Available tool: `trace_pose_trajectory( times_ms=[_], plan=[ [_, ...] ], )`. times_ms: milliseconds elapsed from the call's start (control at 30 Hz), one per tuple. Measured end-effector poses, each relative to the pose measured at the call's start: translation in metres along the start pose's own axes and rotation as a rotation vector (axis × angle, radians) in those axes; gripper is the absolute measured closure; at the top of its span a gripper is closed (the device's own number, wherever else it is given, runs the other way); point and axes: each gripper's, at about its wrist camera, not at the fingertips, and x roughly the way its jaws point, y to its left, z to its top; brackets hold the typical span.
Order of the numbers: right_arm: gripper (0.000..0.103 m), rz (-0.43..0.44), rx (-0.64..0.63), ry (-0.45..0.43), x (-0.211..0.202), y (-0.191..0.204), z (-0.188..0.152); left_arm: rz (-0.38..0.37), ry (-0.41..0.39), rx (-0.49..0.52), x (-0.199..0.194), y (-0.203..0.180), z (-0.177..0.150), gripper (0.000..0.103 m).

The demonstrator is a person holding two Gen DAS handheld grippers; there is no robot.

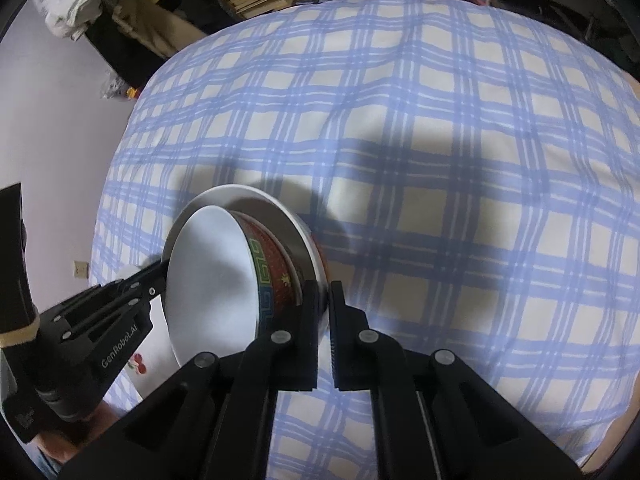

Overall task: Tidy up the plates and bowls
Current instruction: 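Lift the bowl stack with both tools and carry it over the cherry plates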

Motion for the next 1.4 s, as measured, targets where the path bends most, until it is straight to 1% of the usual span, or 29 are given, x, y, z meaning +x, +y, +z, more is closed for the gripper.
trace_pose_trajectory(
  times_ms=[100, 233, 300, 367, 400, 467, 533, 833, 933, 1000, 1100, 1233, 1400],
  plan=[
    [0.095, -0.009, 0.020, 0.005, -0.001, 0.001, 0.000, -0.014, 0.003, -0.005, 0.001, 0.003, 0.002, 0.099],
    [0.095, -0.011, 0.026, 0.010, 0.001, 0.002, 0.002, -0.006, 0.012, 0.001, 0.002, 0.003, 0.004, 0.099],
    [0.095, -0.015, 0.017, 0.005, 0.001, 0.002, 0.001, 0.009, 0.012, 0.009, 0.002, 0.001, 0.005, 0.099],
    [0.095, -0.042, -0.002, -0.004, 0.002, 0.006, 0.000, 0.025, 0.012, 0.019, 0.003, -0.001, 0.004, 0.099],
    [0.095, -0.066, -0.017, -0.010, 0.003, 0.010, -0.001, 0.042, 0.015, 0.029, 0.003, -0.004, 0.004, 0.099],
    [0.095, -0.082, -0.019, -0.012, 0.002, 0.013, -0.003, 0.092, 0.028, 0.073, 0.004, -0.012, 0.003, 0.099],
    [0.095, -0.089, -0.033, -0.010, 0.002, 0.014, -0.003, 0.108, 0.033, 0.079, 0.005, -0.014, 0.002, 0.098],
    [0.095, -0.071, -0.018, 0.001, 0.004, 0.007, 0.000, 0.080, 0.030, 0.046, 0.005, -0.010, 0.003, 0.098],
    [0.096, -0.069, -0.007, -0.008, 0.002, 0.007, -0.002, 0.023, 0.025, -0.001, 0.003, -0.001, 0.001, 0.098],
    [0.096, -0.073, -0.014, -0.013, 0.002, 0.008, -0.003, -0.032, 0.041, -0.047, 0.005, 0.009, 0.001, 0.098],
    [0.096, -0.080, -0.029, -0.006, 0.003, 0.010, -0.003, -0.083, 0.069, -0.085, 0.011, 0.020, 0.004, 0.098],
    [0.095, -0.061, -0.010, 0.007, 0.004, 0.006, -0.001, -0.076, 0.075, -0.082, 0.013, 0.023, 0.005, 0.098],
    [0.095, -0.059, 0.005, 0.001, 0.003, 0.007, -0.002, -0.021, 0.076, -0.052, 0.013, 0.015, 0.004, 0.098]
  ],
)
